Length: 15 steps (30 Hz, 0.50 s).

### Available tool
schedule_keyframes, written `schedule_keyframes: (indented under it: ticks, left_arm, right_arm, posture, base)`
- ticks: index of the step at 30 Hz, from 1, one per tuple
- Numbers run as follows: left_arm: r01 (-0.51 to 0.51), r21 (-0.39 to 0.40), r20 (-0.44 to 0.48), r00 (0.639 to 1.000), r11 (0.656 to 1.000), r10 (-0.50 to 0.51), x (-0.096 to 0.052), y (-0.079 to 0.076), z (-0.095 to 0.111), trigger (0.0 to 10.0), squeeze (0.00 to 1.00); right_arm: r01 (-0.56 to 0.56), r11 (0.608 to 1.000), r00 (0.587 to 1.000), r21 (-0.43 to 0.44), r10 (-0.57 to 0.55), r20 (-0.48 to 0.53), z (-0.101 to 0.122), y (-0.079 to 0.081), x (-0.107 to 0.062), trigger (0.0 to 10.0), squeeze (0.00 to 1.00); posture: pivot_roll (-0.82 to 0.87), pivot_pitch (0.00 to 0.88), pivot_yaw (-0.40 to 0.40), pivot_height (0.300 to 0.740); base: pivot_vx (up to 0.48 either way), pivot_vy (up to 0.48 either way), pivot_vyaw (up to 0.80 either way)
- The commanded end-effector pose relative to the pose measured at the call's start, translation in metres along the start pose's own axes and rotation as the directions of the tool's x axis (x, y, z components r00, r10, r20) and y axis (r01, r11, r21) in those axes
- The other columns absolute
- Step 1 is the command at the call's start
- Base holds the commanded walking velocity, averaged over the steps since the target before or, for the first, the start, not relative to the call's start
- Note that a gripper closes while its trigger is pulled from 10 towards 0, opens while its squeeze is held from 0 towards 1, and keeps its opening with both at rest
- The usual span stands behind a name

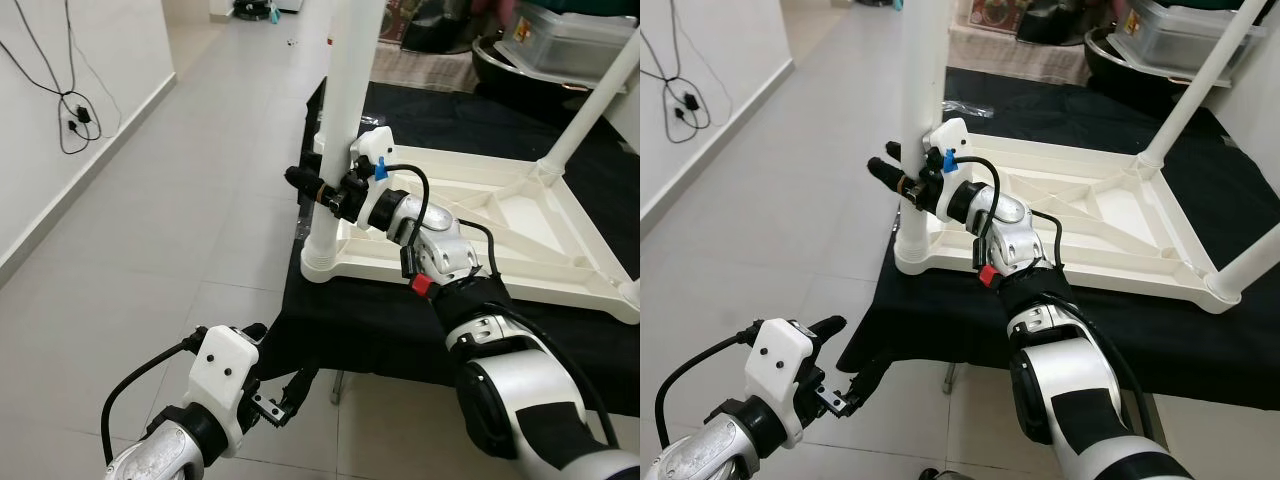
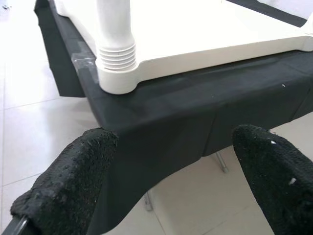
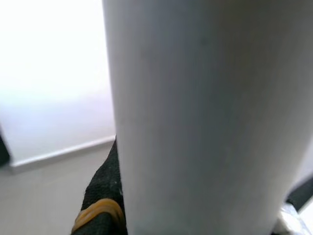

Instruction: Building children table

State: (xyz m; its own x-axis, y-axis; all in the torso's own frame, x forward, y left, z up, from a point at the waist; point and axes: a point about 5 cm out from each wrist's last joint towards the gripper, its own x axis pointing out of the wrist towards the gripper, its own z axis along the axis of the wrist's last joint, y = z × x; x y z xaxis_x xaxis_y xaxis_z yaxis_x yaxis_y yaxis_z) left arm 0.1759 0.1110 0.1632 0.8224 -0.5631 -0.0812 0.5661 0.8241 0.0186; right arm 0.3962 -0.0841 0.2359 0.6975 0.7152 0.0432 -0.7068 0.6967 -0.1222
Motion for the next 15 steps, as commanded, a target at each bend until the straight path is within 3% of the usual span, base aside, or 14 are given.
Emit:
schedule_keyframes:
  ticks: [1, 5, 9, 13, 15]
  left_arm:
    - [0.007, 0.0, -0.009, 1.0, 1.0, -0.007, 0.001, -0.002, -0.004, 10.0, 0.0]
    - [0.006, 0.001, -0.008, 1.0, 1.0, -0.006, 0.001, -0.002, -0.004, 10.0, 0.0]
    - [0.002, 0.005, 0.002, 1.0, 1.0, -0.002, 0.004, 0.001, -0.002, 10.0, 0.0]
    - [0.008, 0.017, 0.005, 1.0, 1.0, -0.008, 0.006, 0.003, -0.002, 10.0, 0.0]
    - [0.009, 0.019, 0.005, 1.0, 1.0, -0.009, 0.006, 0.004, -0.002, 10.0, 0.0]
  right_arm:
    - [0.112, 0.992, 0.946, 0.061, -0.088, -0.312, -0.064, 0.004, -0.011, 10.0, 0.0]
    - [0.194, 0.979, 0.93, 0.068, -0.161, -0.331, -0.064, 0.0, -0.011, 10.0, 0.0]
    - [0.472, 0.867, 0.854, 0.16, -0.405, -0.327, -0.061, -0.012, -0.014, 10.0, 0.0]
    - [0.622, 0.761, 0.764, 0.186, -0.536, -0.359, -0.07, -0.013, -0.022, 10.0, 0.0]
    - [0.643, 0.742, 0.747, 0.189, -0.554, -0.367, -0.073, -0.014, -0.024, 10.0, 0.0]
  posture:
    - [0.17, 0.147, -0.131, 0.74]
    - [0.16, 0.147, -0.129, 0.74]
    - [0.15, 0.166, -0.121, 0.74]
    - [0.15, 0.168, -0.116, 0.74]
    - [0.15, 0.168, -0.116, 0.74]
  base:
    - [0.0, 0.0, 0.0]
    - [0.0, 0.0, 0.0]
    - [0.0, 0.0, 0.0]
    - [0.0, 0.0, 0.0]
    - [0.0, 0.0, 0.0]
